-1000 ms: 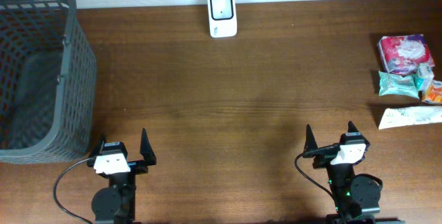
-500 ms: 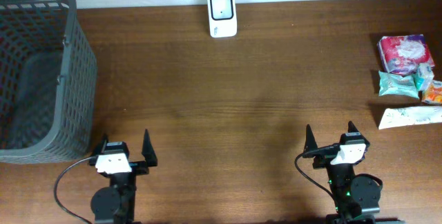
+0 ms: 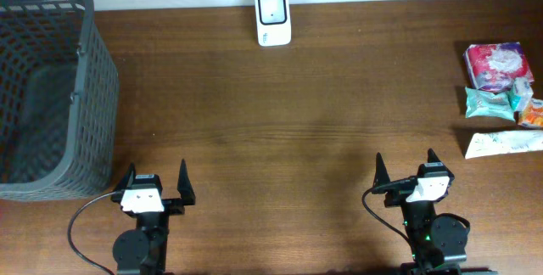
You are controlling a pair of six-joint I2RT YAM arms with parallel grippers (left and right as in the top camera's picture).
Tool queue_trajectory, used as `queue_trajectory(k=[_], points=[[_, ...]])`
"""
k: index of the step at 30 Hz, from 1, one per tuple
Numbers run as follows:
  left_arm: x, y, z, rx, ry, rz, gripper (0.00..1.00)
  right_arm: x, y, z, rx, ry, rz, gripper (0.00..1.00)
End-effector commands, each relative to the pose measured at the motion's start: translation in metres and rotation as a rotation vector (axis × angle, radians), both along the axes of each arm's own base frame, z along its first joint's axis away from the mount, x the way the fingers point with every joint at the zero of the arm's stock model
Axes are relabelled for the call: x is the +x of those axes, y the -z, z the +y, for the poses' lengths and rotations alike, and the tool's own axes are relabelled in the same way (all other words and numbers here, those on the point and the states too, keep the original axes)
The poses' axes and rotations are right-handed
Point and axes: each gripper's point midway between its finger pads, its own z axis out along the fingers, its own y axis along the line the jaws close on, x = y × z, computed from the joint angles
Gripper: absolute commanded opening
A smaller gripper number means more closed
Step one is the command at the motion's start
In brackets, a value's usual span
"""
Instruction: Scan the item barcode
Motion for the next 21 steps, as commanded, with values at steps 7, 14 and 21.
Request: queue_trajectory(k=[7, 14, 21], points=[[-0.0001, 0.0014, -0.0033, 0.034, 0.021, -0.001, 0.99, 0.0000, 0.0033, -0.0026, 0.000, 0.012, 0.005, 0.99], [-0.0001, 0.0014, -0.0024, 0.034, 0.016, 0.000, 0.99, 0.0000, 0.0033, -0.0026, 0.000, 0.012, 0.005, 0.99], [-0.0003, 0.0014, 0.0039, 0.034, -0.009, 0.000, 0.99, 0.0000, 0.0033, -0.0026, 0.000, 0.012, 0.005, 0.99]])
